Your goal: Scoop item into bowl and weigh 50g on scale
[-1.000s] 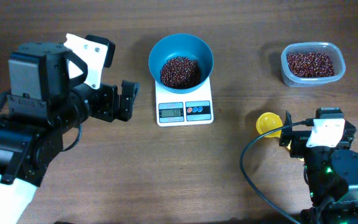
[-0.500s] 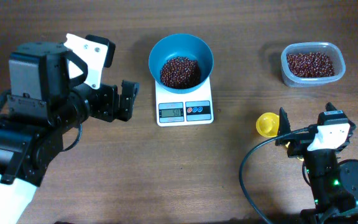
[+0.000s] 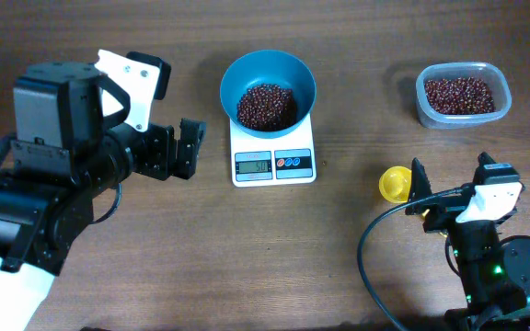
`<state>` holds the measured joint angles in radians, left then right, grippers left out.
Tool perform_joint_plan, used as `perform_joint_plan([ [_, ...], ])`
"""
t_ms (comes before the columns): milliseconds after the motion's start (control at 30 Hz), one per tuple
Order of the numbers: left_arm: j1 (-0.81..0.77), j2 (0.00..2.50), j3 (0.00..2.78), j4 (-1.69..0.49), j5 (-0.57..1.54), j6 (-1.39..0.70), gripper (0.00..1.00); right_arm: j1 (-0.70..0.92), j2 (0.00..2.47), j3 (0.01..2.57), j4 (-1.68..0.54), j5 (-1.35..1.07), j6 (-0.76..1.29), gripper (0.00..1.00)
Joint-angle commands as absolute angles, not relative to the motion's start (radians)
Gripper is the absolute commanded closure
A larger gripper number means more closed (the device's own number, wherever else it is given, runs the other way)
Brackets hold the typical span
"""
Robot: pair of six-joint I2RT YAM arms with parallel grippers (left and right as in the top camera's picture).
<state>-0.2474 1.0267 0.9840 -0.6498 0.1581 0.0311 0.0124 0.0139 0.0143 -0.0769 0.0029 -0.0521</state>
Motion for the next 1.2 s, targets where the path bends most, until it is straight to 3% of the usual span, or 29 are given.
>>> perform_joint_plan([
  [0, -0.246, 1.026, 0.989, -0.649, 0.168, 0.046, 0.01, 0.006, 0.003, 0.006, -0.078, -0.007, -0.044, 0.01],
  [433, -0.246, 1.026, 0.989, -0.598, 0.167, 0.047, 0.01, 0.006, 0.004, 0.006, -0.078, -0.008, -0.044, 0.01],
  [533, -0.245, 1.006, 0.974, -0.618, 0.046, 0.046, 0.01, 0.006, 0.004, 0.006, -0.078, -0.008, -0.044, 0.01],
  [700, -0.204, 0.651, 0.708, -0.572, -0.023, 0.046, 0.01, 0.006, 0.004, 0.006, -0.078, -0.008, -0.044, 0.01],
  [833, -0.123, 0.34, 0.301, -0.213, -0.022, 0.045, 0.01, 0.006, 0.004, 0.006, -0.078, -0.008, -0.044, 0.01],
  [1167, -0.019, 0.004, 0.05, -0.164, -0.022, -0.037, 0.01, 0.006, 0.004, 0.006, -0.078, -0.007, -0.044, 0.01],
])
